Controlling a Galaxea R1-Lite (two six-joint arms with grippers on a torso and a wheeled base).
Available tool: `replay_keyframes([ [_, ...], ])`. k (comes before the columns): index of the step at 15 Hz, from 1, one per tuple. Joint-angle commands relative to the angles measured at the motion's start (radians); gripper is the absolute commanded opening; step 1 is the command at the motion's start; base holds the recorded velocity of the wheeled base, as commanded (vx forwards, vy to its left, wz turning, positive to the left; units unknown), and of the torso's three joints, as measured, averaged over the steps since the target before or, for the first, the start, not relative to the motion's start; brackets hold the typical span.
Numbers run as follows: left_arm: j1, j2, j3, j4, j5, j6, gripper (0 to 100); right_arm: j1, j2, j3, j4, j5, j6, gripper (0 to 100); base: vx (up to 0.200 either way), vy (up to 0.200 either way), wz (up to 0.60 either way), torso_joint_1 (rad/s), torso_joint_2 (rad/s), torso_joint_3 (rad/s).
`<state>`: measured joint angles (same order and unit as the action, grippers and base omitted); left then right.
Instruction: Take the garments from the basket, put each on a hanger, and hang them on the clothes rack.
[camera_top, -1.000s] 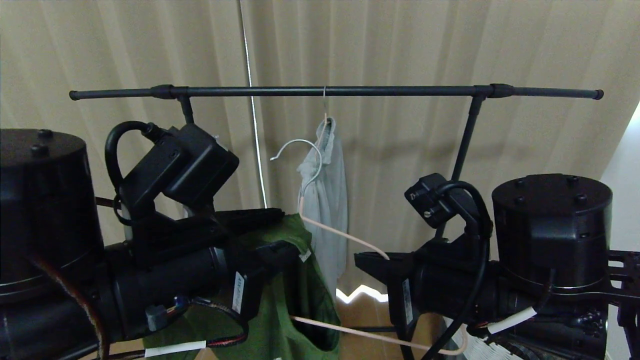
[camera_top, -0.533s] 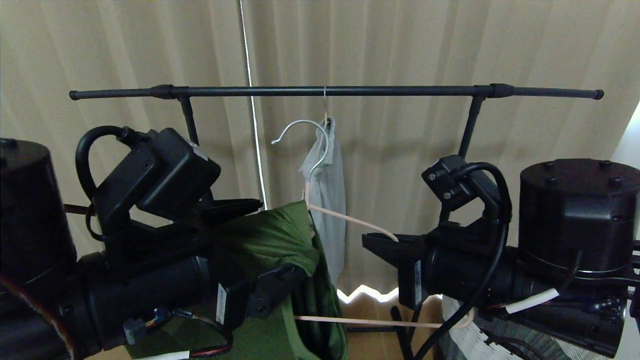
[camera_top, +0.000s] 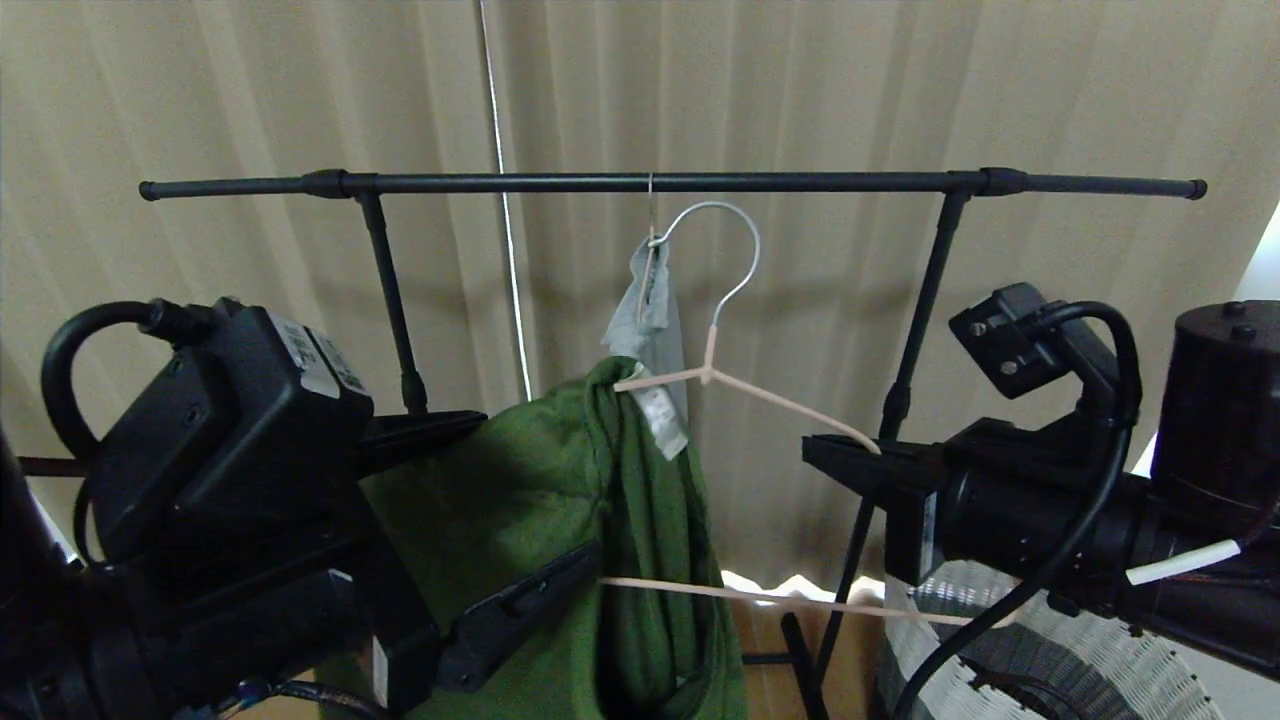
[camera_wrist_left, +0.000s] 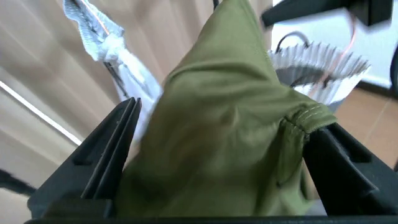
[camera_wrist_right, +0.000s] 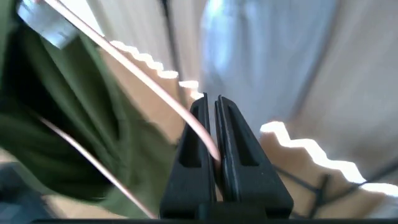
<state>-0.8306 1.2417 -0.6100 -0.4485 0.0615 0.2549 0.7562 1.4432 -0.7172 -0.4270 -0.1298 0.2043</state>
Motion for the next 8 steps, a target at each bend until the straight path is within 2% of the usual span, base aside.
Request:
replay_keyframes([
  [1,-0.001,-0.005,0.007,-0.024,0.001,0.001,100,-0.009,-0.02,0.009,0.004,0.002,-0.002,0,0.0,0.0,0.0,0.0,0.0,0.0],
  [5,-0.019,0.021,0.012,-0.114,0.0,0.001,100,-0.014,-0.01,0.002,-0.019,-0.001,-0.003,0,0.0,0.0,0.0,0.0,0.0,0.0],
  [8,-0.013,-0.004,0.009,-0.157,0.001,0.006,100,-0.057,-0.02,0.013,-0.035,-0.001,-0.013,0,0.0,0.0,0.0,0.0,0.0,0.0],
])
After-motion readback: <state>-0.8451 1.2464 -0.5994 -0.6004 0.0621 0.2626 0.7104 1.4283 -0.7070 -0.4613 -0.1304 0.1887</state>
